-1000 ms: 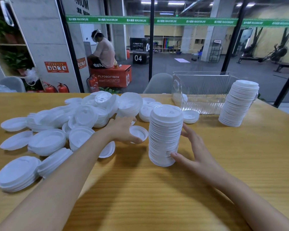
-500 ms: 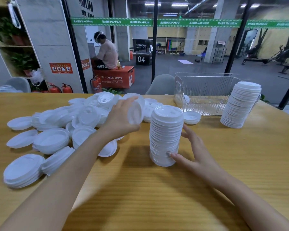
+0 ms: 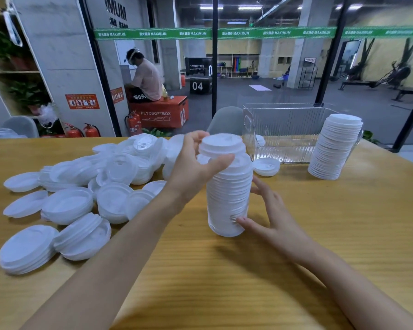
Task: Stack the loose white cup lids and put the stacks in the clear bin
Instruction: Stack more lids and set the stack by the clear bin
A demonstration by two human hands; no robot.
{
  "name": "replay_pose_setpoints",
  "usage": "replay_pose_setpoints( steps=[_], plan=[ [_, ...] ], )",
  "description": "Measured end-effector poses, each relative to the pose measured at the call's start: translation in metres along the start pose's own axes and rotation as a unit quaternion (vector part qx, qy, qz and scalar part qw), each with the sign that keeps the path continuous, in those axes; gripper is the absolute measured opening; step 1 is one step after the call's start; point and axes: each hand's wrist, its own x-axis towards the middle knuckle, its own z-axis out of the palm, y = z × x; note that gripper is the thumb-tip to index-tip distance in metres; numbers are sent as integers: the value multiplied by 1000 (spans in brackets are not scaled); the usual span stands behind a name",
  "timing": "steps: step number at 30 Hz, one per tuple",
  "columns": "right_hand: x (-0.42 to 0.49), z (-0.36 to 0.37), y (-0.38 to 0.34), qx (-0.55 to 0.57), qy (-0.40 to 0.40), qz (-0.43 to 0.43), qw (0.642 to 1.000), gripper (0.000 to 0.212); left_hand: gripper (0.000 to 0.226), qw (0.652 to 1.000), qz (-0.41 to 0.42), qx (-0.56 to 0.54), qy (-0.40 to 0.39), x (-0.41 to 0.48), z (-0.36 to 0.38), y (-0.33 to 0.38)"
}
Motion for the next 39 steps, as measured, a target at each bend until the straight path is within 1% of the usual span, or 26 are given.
replay_pose_setpoints(
  steps=[3, 7, 14, 19, 23, 26, 29, 30, 31, 32, 33, 35, 36, 37, 39],
  plan=[
    [1, 0, 1, -3, 0, -3, 1000, 87, 82, 999, -11, 18, -24, -4, 5, -2],
    [0, 0, 1, -3, -3, -1, 1000, 88, 72, 998, -5, 33, -44, -8, 6, -2],
    [0, 0, 2, -3, -7, -2, 1000, 89, 62, 997, 0, 55, -45, -9, 8, -11],
    [0, 0, 1, -2, -7, -6, 1000, 88, 69, 998, 16, 40, -38, -13, 11, -16],
    [-1, 0, 1, 2, -9, -1, 1000, 87, 76, 998, 11, 46, -43, -15, 10, -19],
    [0, 0, 2, -4, -11, -1, 1000, 89, 85, 996, 24, 76, -38, -19, 1, -18],
    [0, 0, 3, -9, -10, 2, 1000, 90, 84, 985, 60, 161, -5, -28, -21, -22],
    [0, 0, 3, -7, -10, 2, 1000, 90, 84, 974, 77, 212, 3, -32, -30, -27],
    [0, 0, 3, -5, -10, 3, 1000, 90, 81, 954, 101, 281, 11, -35, -41, -33],
    [0, 0, 3, -1, -11, 4, 1000, 90, 78, 923, 133, 360, 17, -39, -54, -42],
    [-1, 0, 3, 1, -11, 5, 1000, 89, 74, 882, 168, 439, 18, -42, -66, -51],
    [-1, 0, 3, 1, -12, 7, 1000, 87, 67, 802, 199, 563, -8, -47, -89, -66],
    [-1, 0, 3, 0, -12, 8, 1000, 87, 67, 771, 202, 603, -25, -50, -98, -71],
    [-1, 0, 2, -3, -11, 9, 1000, 87, 67, 748, 204, 631, -39, -54, -105, -76],
    [-1, 1, 2, -6, -9, 8, 1000, 87, 69, 718, 202, 663, -65, -59, -114, -82]
  ],
)
